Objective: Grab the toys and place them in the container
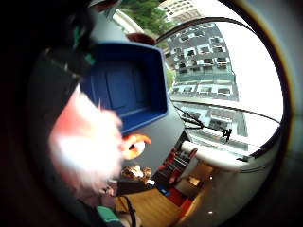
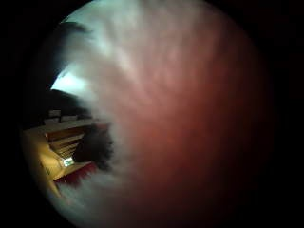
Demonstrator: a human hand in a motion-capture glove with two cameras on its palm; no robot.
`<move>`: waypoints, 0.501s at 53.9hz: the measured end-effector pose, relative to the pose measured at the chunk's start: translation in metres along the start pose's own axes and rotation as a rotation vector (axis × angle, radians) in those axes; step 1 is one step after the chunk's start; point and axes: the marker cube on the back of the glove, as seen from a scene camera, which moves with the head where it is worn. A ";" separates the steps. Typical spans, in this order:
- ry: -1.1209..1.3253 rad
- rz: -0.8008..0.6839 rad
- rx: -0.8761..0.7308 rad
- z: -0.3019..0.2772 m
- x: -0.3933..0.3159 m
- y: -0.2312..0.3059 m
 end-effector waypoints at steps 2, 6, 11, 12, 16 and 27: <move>-0.021 -0.008 -0.050 0.005 -0.005 -0.002; -0.019 -0.006 -0.020 0.006 -0.008 -0.004; -0.074 0.081 0.001 -0.001 0.000 -0.002; -0.084 0.100 0.002 -0.003 0.002 -0.001; -0.052 -0.016 0.015 -0.006 0.016 0.012; -0.049 -0.035 0.039 -0.014 0.040 0.046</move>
